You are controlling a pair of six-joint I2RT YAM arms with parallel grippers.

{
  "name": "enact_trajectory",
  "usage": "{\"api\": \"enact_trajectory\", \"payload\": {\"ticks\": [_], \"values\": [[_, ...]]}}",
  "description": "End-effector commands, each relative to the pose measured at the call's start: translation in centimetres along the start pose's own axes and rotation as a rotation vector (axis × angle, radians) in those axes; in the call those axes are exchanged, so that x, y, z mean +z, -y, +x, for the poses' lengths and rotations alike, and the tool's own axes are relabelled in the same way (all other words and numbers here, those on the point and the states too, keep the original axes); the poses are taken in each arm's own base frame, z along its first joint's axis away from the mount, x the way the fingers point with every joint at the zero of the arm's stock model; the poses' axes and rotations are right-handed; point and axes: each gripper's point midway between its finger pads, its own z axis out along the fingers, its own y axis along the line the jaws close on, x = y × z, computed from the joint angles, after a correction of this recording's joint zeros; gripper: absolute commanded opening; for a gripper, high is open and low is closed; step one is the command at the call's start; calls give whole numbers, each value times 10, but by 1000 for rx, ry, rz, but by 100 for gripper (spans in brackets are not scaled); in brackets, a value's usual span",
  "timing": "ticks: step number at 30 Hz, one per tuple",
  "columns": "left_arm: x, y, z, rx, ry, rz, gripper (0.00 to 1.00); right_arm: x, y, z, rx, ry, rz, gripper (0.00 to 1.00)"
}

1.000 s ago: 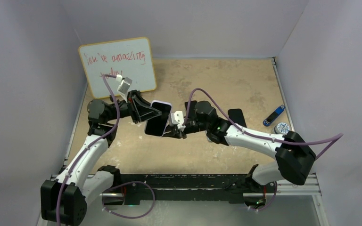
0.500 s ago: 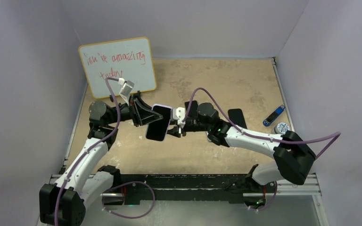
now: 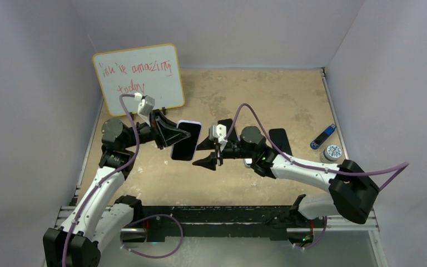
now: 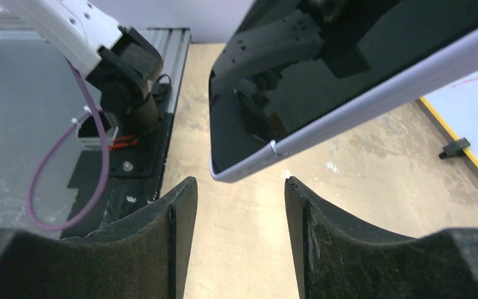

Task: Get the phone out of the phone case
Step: Remove the phone case from the phone.

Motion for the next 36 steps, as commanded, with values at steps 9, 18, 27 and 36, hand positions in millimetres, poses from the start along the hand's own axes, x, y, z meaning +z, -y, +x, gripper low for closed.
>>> {"api": "enact_trajectory", "payload": {"ticks": [9,18,27,36], "values": [[1,20,-27,79,94,50,0,4,-13,-47,27,172,-77,52],[6,17,-25,-35,75,74,0,8,-14,-27,-26,96,-112,24],[9,15,-22,-136,77,102,0,7,-2,-12,-199,34,-90,2],[8,17,-14,-210,48,126,0,14,21,-3,-334,-25,-30,0]]}}
